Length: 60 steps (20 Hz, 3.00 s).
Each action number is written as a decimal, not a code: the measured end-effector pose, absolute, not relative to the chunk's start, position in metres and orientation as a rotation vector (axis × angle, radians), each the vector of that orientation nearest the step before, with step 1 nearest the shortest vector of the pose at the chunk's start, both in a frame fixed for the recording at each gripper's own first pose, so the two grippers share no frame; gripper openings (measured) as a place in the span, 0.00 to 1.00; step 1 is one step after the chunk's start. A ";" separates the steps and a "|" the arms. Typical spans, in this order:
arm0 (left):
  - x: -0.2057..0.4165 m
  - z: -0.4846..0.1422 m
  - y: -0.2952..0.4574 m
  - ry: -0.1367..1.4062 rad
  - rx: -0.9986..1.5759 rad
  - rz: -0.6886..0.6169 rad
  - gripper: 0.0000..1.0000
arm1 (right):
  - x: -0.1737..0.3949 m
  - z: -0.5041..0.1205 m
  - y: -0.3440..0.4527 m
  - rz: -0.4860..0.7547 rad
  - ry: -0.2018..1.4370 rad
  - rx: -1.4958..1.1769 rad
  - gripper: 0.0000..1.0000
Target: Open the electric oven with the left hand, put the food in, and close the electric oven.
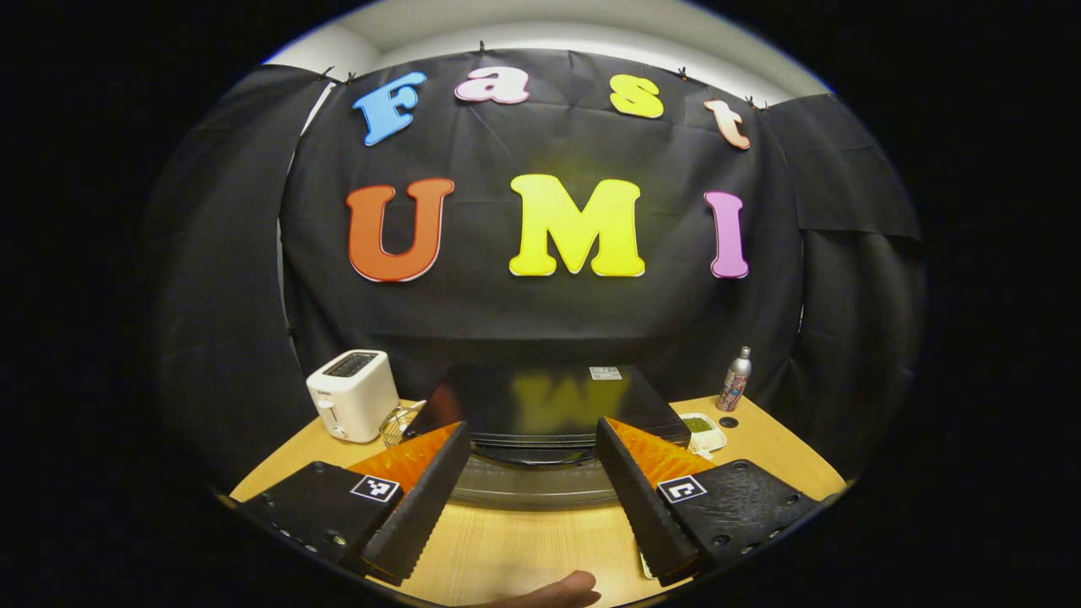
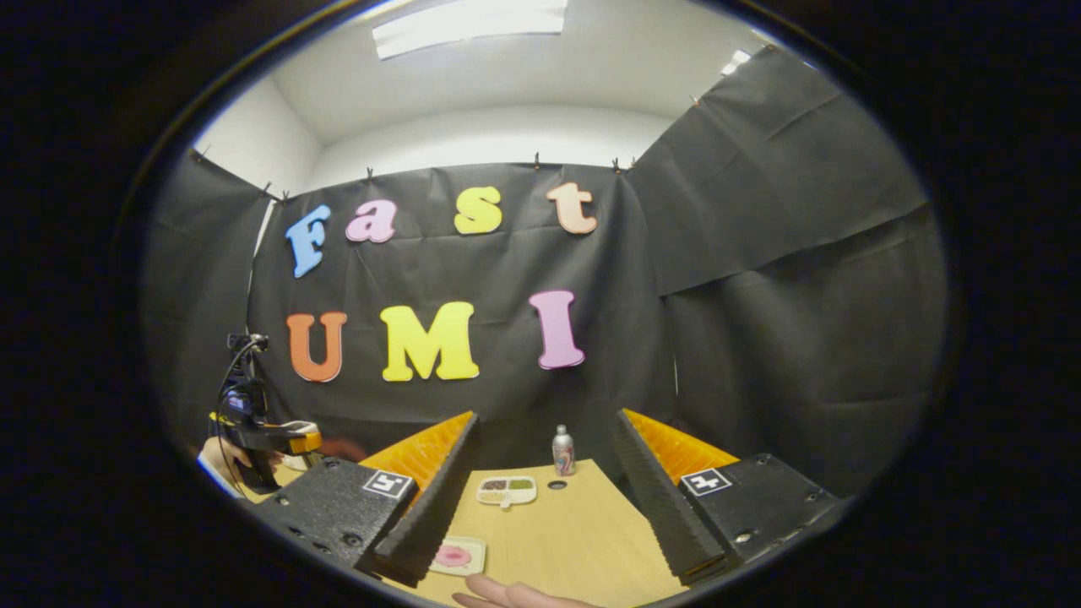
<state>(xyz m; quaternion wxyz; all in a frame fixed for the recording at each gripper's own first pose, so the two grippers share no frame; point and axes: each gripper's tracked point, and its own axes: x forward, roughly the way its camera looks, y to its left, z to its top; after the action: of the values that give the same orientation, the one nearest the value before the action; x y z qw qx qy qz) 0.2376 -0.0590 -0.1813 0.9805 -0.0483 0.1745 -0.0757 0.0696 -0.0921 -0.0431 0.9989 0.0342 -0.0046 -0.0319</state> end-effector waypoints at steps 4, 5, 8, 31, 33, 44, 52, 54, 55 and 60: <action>0.269 -0.213 -0.075 0.426 -0.083 -0.158 0.95 | 0.081 -0.052 -0.098 -0.057 0.012 0.071 0.96; 0.275 -0.220 -0.079 0.444 -0.077 -0.161 0.95 | 0.082 -0.054 -0.098 -0.051 0.012 0.073 0.96; 0.293 -0.242 -0.085 0.505 -0.056 -0.156 0.95 | 0.084 -0.062 -0.108 -0.056 0.026 0.079 0.96; 0.218 -0.272 -0.077 0.619 -0.031 -0.180 0.96 | 0.035 -0.040 -0.081 -0.015 0.038 0.067 0.96; 0.202 -0.279 -0.076 0.629 -0.039 -0.183 0.96 | 0.033 -0.037 -0.081 -0.020 0.033 0.057 0.96; 0.143 -0.329 -0.074 0.691 -0.051 -0.197 0.96 | 0.015 -0.039 -0.066 0.013 0.050 0.047 0.96; 0.114 -0.397 -0.071 0.872 -0.086 -0.187 0.96 | 0.020 -0.043 -0.063 0.007 0.073 0.031 0.96; 0.114 -0.397 -0.072 0.860 -0.090 -0.186 0.96 | 0.023 -0.049 -0.059 0.017 0.090 0.029 1.00; 0.116 -0.396 -0.071 0.852 -0.088 -0.187 0.96 | 0.024 -0.052 -0.056 0.021 0.099 0.030 0.96; 0.113 -0.392 -0.072 0.824 -0.073 -0.209 0.95 | 0.034 -0.066 -0.047 0.039 0.145 0.035 0.96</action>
<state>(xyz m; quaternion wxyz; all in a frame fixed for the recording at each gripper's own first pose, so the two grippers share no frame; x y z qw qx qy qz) 0.1134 -0.0722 -0.3919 0.9104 -0.0355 0.3997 -0.1012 0.0336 -0.0469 -0.0656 0.9970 0.0173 0.0724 0.0194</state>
